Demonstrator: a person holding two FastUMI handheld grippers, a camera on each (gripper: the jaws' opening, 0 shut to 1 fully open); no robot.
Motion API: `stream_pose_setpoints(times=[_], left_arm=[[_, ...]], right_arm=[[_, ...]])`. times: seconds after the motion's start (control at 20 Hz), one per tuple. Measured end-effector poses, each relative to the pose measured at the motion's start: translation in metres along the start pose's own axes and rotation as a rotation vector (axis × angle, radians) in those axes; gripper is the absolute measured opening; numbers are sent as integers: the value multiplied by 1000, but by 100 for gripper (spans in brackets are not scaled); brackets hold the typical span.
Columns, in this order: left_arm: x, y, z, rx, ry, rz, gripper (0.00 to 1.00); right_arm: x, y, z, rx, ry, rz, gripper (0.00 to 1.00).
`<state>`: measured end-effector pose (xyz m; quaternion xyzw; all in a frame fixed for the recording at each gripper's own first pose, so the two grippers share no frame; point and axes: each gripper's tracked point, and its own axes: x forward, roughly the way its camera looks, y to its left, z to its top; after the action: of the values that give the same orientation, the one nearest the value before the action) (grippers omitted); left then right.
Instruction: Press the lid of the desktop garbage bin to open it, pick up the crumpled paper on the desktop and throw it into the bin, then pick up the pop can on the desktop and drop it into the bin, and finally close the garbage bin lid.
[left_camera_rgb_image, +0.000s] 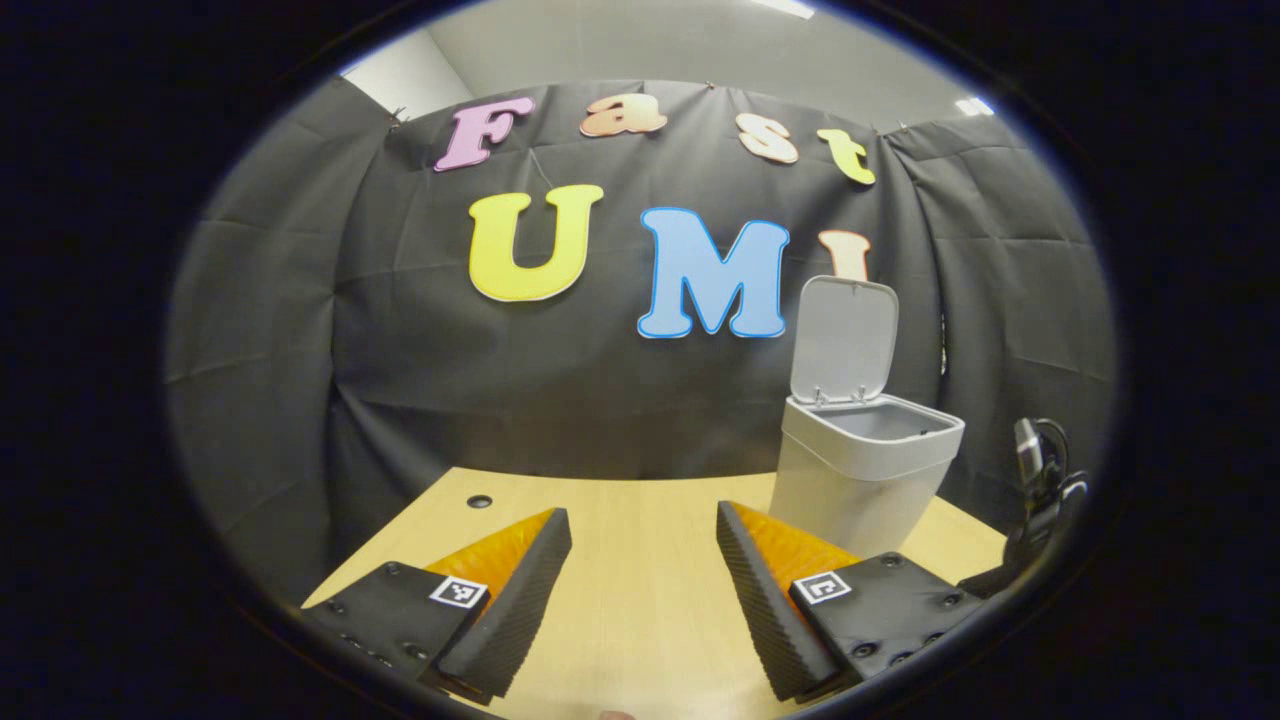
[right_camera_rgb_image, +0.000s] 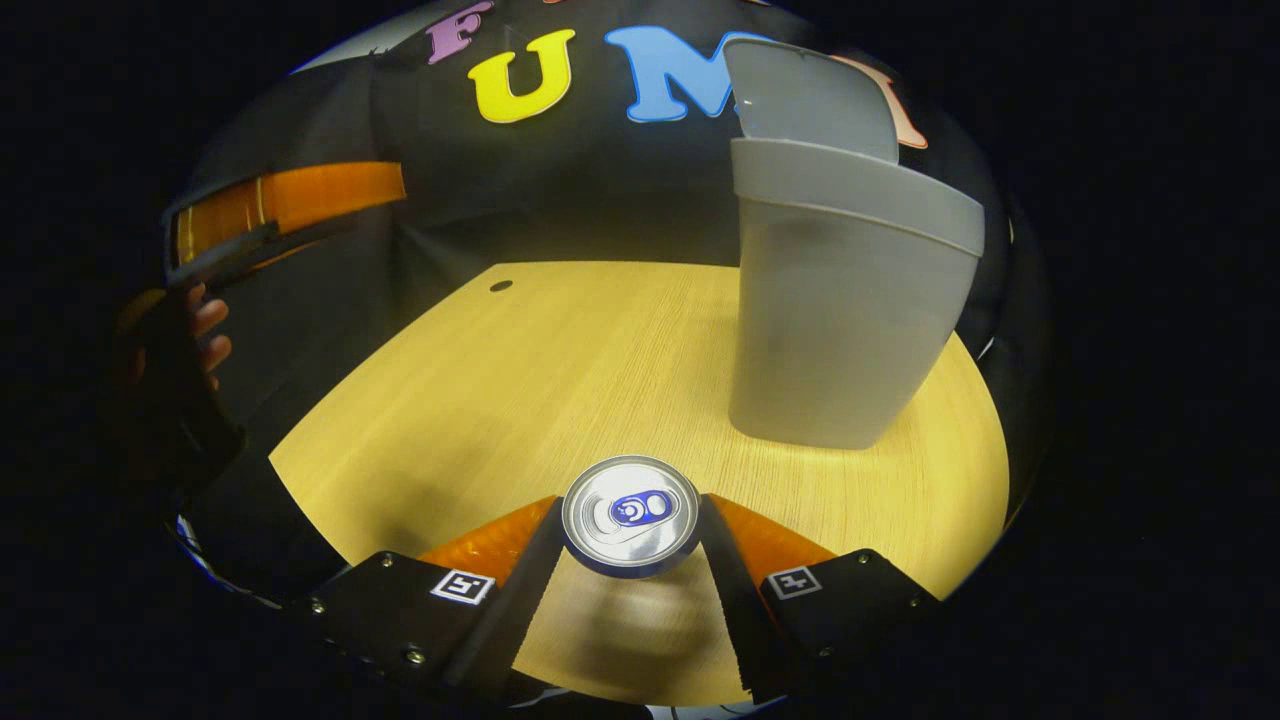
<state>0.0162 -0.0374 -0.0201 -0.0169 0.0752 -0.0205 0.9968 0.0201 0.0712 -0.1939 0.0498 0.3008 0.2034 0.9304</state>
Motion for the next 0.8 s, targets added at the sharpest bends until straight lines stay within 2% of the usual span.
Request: stream_pose_setpoints(times=[0.35,0.8], left_arm=[[4,-5,3,4,-18,-11,96],[12,-18,9,3,-38,-42,96]], right_arm=[[-41,-11,70,3,-184,-10,83],[-89,-36,163,26,-445,-69,83]])
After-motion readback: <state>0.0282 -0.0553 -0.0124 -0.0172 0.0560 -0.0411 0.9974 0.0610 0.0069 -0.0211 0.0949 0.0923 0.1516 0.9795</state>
